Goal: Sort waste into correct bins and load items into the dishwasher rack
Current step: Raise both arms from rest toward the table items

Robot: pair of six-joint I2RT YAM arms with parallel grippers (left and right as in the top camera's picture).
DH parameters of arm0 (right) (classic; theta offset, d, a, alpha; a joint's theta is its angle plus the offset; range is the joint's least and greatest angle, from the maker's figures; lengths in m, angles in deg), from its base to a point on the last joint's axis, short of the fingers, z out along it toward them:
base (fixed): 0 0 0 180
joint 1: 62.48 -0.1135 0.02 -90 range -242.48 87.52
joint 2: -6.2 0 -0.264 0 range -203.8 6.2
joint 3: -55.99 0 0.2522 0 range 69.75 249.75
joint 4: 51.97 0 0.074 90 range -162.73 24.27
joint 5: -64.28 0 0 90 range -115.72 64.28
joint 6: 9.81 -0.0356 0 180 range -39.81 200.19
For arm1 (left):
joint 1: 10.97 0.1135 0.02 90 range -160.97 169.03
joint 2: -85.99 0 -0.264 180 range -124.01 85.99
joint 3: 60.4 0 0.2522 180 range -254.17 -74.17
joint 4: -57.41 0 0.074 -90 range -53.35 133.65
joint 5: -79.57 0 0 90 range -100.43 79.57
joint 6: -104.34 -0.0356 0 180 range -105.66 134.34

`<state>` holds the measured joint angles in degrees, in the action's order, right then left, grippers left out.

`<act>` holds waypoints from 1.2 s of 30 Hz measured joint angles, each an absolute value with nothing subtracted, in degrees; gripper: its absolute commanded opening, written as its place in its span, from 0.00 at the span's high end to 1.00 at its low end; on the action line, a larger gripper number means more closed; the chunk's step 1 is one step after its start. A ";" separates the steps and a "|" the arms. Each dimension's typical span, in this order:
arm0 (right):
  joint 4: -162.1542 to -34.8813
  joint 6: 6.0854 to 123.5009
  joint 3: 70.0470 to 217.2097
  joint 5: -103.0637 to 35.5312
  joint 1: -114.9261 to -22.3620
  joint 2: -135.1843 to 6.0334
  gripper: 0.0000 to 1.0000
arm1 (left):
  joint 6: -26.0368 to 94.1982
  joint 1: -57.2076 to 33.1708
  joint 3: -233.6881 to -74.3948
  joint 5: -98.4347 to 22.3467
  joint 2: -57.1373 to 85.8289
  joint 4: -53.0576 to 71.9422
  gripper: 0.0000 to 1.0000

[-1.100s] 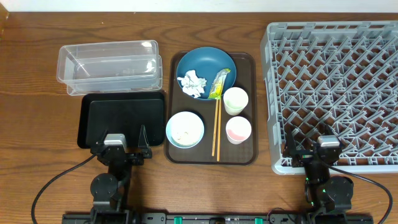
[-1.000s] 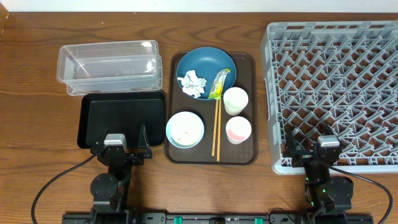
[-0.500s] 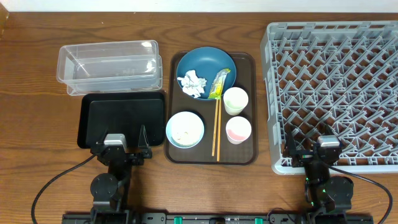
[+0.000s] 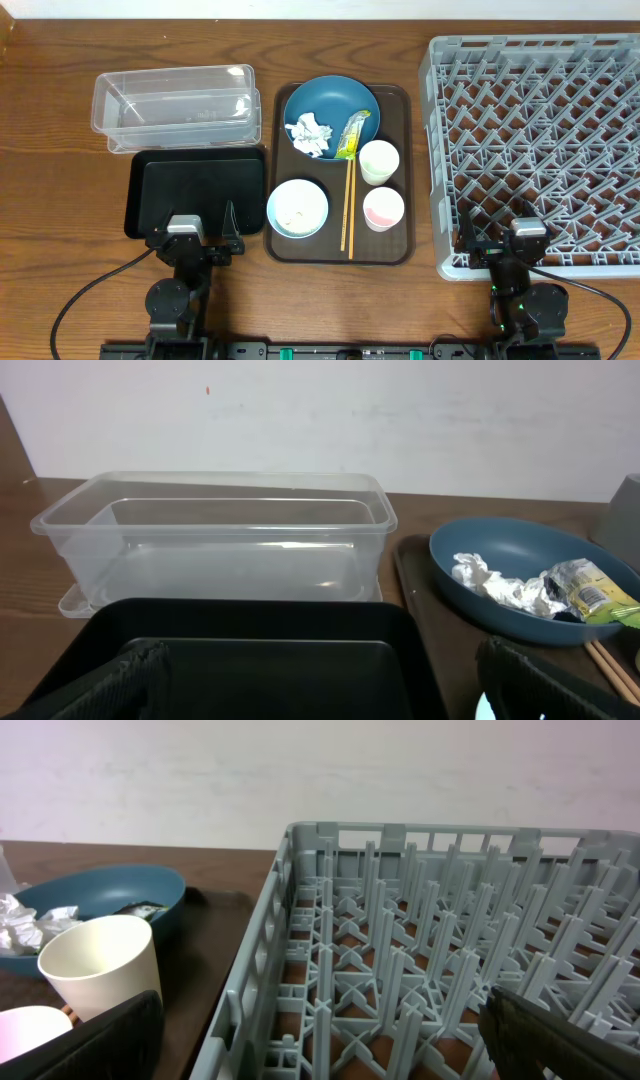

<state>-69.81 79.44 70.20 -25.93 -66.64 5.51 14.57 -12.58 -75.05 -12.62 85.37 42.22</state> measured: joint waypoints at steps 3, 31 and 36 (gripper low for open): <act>-69.81 79.42 70.20 -25.93 -66.64 5.51 0.01 | 14.57 -12.55 -75.05 -12.60 85.37 42.22 0.00; -77.39 77.82 77.89 -24.40 -66.64 -1.07 0.01 | 22.11 -12.55 -84.54 -12.12 72.02 31.18 0.00; -83.60 77.62 88.12 -23.94 -66.64 -12.20 0.01 | 22.27 -12.55 -96.91 -12.89 59.47 25.37 0.00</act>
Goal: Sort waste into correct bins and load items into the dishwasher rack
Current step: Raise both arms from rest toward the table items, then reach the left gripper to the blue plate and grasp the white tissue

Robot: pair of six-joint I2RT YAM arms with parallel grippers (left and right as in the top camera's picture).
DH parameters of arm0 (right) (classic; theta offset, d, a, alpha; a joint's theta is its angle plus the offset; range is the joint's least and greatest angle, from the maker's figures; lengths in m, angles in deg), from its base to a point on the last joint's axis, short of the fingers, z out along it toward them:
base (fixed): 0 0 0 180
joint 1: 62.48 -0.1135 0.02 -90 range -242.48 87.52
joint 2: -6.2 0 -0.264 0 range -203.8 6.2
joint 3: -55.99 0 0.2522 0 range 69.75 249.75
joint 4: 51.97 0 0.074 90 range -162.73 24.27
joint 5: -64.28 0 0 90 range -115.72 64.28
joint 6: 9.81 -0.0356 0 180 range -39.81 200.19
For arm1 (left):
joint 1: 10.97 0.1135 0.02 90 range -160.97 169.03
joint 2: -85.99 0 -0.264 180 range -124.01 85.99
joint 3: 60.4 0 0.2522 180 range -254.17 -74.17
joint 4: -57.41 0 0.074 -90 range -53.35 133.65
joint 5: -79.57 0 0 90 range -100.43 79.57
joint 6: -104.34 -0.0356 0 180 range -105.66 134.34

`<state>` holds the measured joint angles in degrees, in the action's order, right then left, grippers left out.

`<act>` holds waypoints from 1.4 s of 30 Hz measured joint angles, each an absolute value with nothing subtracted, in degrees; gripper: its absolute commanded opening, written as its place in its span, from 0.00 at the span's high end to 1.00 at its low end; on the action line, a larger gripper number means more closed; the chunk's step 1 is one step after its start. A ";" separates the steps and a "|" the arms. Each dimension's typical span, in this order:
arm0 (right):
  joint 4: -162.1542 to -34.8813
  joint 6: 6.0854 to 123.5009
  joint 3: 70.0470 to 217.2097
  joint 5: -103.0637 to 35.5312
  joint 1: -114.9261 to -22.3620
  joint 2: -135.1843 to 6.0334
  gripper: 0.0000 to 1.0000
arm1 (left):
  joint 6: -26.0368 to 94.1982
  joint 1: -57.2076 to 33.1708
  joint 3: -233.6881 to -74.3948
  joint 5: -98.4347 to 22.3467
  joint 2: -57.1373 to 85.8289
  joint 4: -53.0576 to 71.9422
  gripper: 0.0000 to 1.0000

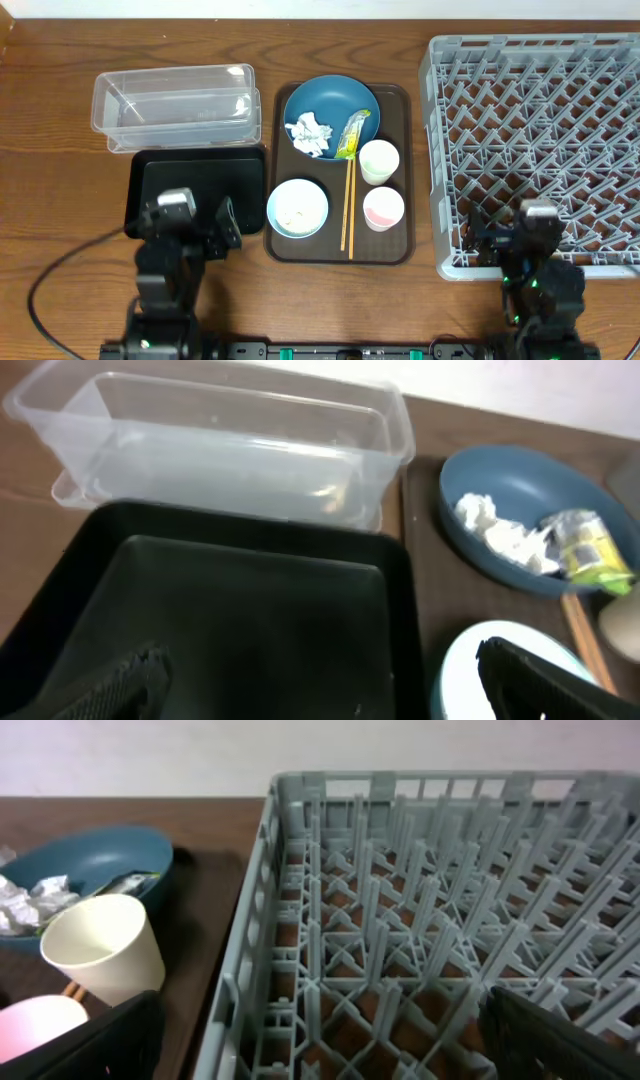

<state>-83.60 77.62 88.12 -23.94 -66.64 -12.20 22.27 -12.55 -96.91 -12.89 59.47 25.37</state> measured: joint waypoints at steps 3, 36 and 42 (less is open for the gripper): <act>-88.06 77.62 94.48 -23.70 -66.64 -19.52 0.01 | 22.27 -12.55 -104.84 -14.72 51.14 19.35 0.00; -111.07 77.60 119.31 -25.76 -66.64 -51.45 0.01 | 22.29 -14.37 -139.42 -27.86 15.10 -5.10 0.00; -111.05 77.60 119.31 -25.76 -66.64 -51.45 0.01 | 21.55 -20.97 -148.29 -23.92 6.07 -1.43 0.00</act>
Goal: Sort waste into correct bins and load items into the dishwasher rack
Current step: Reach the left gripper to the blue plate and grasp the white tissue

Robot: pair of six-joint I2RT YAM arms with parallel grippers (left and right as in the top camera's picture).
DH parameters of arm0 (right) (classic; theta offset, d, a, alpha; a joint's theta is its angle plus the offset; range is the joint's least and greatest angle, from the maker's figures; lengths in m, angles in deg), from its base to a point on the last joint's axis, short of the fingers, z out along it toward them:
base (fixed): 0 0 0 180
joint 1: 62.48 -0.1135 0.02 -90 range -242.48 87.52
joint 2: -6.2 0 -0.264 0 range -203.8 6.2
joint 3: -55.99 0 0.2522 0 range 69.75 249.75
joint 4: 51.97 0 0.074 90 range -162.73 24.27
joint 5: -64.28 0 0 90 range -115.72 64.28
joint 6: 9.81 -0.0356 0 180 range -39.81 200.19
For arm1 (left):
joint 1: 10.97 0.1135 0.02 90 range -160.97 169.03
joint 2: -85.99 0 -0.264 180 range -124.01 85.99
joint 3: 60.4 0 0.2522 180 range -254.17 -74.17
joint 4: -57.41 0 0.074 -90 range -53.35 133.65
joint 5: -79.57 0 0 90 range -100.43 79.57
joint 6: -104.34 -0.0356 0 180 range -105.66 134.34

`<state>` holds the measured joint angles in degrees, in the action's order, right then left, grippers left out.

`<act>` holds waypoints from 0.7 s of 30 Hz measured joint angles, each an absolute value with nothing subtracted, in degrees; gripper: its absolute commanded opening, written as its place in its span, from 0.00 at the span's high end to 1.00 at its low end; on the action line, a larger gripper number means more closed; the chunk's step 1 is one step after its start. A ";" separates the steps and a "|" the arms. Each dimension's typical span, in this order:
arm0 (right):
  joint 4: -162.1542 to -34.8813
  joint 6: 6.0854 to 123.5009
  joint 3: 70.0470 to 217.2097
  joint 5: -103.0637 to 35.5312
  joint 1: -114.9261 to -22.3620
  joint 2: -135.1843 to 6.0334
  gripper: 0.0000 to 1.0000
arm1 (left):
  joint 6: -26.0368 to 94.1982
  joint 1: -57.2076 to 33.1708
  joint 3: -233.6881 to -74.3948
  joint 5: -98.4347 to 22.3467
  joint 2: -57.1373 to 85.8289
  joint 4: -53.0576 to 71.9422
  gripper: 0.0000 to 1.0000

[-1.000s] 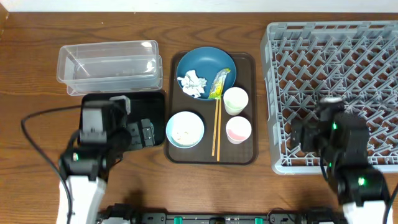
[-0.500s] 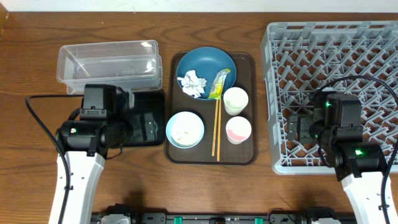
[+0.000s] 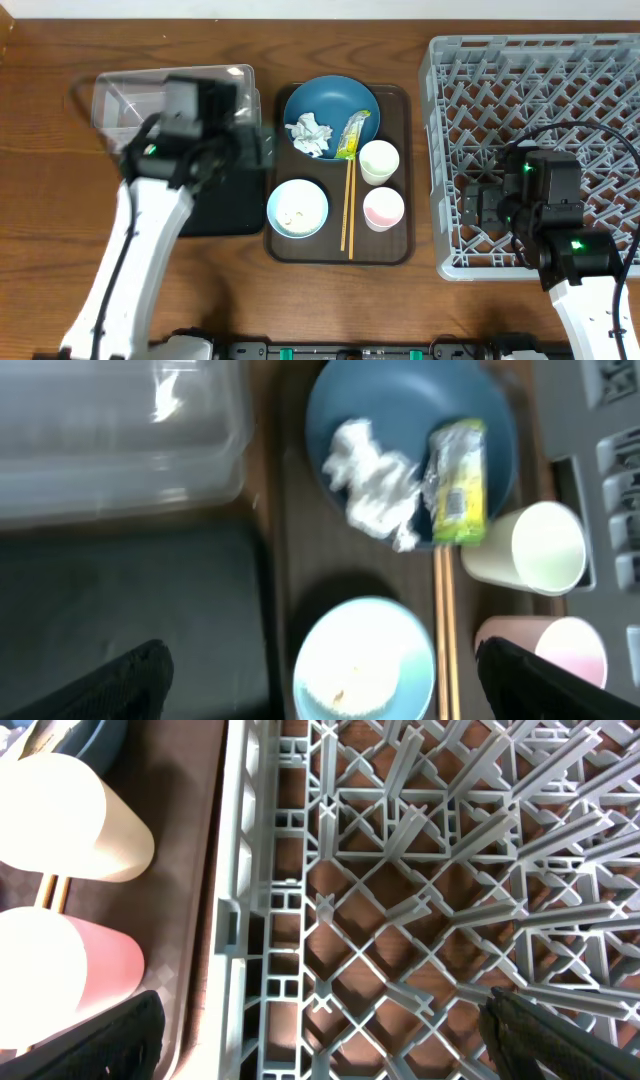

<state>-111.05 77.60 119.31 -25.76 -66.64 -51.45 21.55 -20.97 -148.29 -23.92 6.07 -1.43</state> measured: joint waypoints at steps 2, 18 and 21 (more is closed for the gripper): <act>-111.03 77.60 119.31 -25.78 -66.64 -51.45 0.01 | 20.67 -23.70 -150.72 -22.57 2.75 0.89 0.00; -111.01 77.60 119.31 -25.78 -66.64 -51.45 0.01 | 18.79 -34.69 -152.12 -20.10 -19.89 15.66 0.04; -111.01 77.60 119.31 -25.78 -66.64 -51.45 0.01 | 18.75 -35.22 -152.12 -19.51 -22.23 15.66 0.07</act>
<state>-111.01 77.60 119.31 -25.78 -66.64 -51.45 18.75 -35.22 -152.12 -19.51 -22.23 15.66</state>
